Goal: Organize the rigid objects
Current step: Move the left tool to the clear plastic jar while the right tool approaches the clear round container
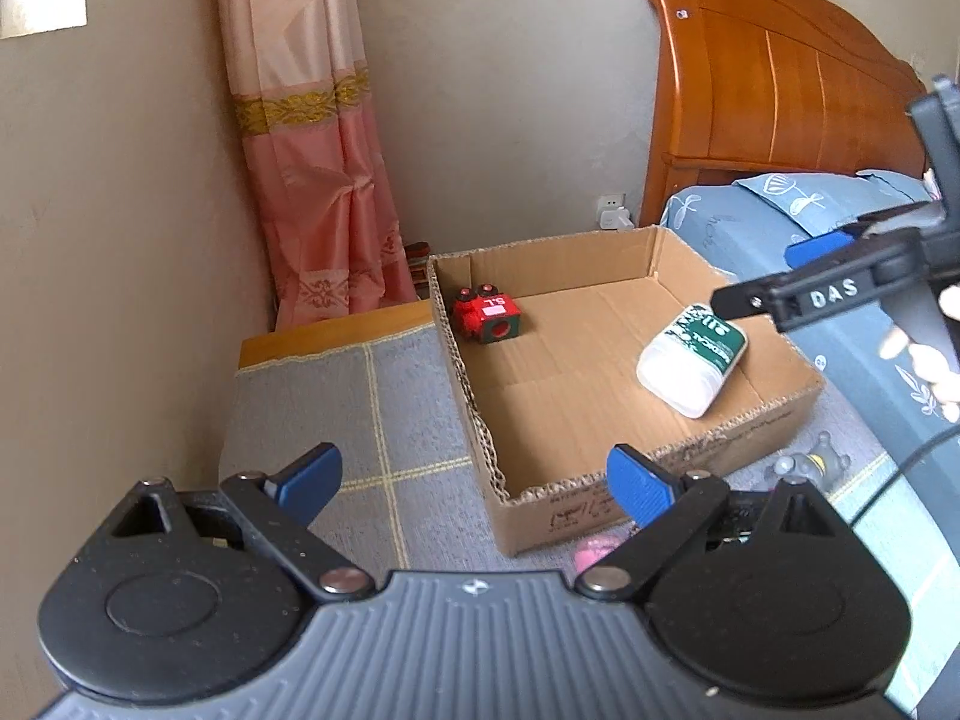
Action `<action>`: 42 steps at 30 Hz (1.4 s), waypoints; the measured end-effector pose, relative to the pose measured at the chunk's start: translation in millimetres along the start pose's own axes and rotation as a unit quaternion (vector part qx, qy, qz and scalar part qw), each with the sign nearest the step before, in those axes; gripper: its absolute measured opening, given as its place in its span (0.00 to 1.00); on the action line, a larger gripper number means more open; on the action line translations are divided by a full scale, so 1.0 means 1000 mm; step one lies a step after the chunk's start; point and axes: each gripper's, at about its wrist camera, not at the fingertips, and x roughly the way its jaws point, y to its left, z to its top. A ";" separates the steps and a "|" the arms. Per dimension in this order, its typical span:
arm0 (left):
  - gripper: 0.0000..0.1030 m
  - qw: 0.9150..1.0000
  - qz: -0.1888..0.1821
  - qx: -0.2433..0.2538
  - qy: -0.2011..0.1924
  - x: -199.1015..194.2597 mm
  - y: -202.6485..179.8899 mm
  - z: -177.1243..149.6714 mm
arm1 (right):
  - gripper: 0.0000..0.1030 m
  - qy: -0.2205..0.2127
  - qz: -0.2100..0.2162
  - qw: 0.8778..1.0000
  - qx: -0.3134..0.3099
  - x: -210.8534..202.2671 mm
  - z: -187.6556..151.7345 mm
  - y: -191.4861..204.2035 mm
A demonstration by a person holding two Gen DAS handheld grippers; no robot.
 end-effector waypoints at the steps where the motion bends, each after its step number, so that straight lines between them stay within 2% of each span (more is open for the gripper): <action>1: 0.92 1.000 0.001 -0.002 -0.008 -0.004 -0.001 -0.003 | 1.00 -0.001 -0.001 1.000 0.000 -0.004 -0.002 0.003; 3: 0.94 1.000 0.005 -0.006 -0.030 -0.010 -0.002 -0.010 | 1.00 -0.004 0.003 1.000 0.004 -0.014 -0.012 0.007; 5: 0.98 0.999 -0.003 -0.008 -0.036 -0.015 -0.003 -0.016 | 1.00 -0.006 0.007 1.000 0.010 -0.024 -0.026 0.012; 13: 0.98 0.999 -0.025 -0.010 -0.018 -0.022 -0.009 -0.046 | 1.00 0.002 0.017 1.000 0.026 -0.048 -0.096 0.036; 19: 0.98 0.999 -0.037 0.006 -0.010 -0.020 -0.015 -0.068 | 1.00 0.026 0.024 0.998 0.051 -0.051 -0.144 0.055; 23: 0.98 0.999 -0.047 0.012 -0.002 -0.020 -0.016 -0.083 | 1.00 0.041 0.010 0.998 0.044 -0.050 -0.166 0.068; 32: 0.98 0.997 -0.067 0.014 0.028 -0.010 -0.011 -0.108 | 1.00 0.085 -0.013 0.995 0.055 -0.024 -0.193 0.069; 37: 0.99 0.994 -0.075 0.041 0.061 0.007 -0.015 -0.123 | 1.00 0.083 -0.019 0.996 0.030 -0.026 -0.197 0.069; 42: 0.98 0.991 -0.082 0.037 0.100 0.030 -0.010 -0.135 | 1.00 0.080 -0.016 0.996 0.024 -0.028 -0.198 0.067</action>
